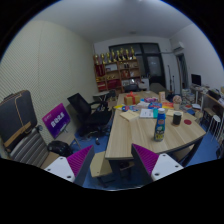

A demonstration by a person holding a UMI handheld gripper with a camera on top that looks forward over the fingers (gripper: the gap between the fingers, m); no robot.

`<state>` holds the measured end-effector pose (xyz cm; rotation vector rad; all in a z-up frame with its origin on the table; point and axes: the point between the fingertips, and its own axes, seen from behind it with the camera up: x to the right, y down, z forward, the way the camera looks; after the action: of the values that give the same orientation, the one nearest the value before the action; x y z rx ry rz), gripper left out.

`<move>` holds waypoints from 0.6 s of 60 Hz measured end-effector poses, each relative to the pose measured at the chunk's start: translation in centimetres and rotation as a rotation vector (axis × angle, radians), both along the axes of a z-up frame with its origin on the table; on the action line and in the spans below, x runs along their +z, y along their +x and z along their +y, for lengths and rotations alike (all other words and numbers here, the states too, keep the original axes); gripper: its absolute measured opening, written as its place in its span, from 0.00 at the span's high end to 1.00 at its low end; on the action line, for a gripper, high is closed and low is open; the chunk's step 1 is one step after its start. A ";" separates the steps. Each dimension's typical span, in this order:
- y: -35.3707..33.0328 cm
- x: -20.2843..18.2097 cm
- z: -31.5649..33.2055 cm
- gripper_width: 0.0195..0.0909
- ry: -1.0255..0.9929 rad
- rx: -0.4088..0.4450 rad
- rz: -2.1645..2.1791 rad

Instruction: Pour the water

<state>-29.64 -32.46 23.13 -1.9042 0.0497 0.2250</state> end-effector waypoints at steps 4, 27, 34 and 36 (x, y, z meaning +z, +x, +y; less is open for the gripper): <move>0.5 -0.1 0.1 0.12 0.003 -0.025 -0.006; 8.3 -1.2 1.7 0.14 0.092 -0.155 -0.134; 13.5 -3.0 6.0 0.14 0.104 -0.203 -0.164; 15.0 -3.7 7.8 0.14 0.108 -0.210 -0.181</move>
<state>-14.65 -24.62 19.38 -1.7896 0.1128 -0.0850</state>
